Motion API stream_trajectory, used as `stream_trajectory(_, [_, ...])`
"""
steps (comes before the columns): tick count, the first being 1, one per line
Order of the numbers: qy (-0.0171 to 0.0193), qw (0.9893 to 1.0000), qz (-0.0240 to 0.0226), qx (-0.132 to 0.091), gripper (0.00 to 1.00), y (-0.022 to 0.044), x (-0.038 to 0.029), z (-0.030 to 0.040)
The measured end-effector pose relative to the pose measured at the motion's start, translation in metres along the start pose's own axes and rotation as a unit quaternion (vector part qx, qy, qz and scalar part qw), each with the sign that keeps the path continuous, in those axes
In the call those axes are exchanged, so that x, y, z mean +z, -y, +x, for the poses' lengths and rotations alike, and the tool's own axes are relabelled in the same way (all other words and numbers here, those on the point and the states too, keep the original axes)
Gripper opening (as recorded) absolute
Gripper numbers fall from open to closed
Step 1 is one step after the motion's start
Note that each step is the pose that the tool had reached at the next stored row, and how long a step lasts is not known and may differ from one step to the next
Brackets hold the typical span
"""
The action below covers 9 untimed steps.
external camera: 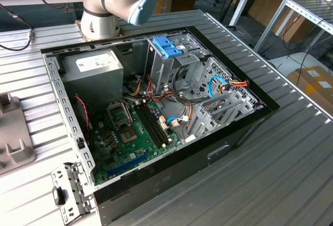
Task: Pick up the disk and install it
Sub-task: 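Pick up the disk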
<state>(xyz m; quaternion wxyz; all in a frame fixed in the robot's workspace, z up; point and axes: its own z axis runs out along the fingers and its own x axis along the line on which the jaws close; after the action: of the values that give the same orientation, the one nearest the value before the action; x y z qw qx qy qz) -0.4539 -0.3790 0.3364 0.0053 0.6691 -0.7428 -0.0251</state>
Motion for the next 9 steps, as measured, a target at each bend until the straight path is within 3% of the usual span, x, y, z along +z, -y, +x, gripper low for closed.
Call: stream_trajectory(9, [0.0000,1.0000,0.0000,0.000,0.54,-0.0003,0.0017,-0.0037])
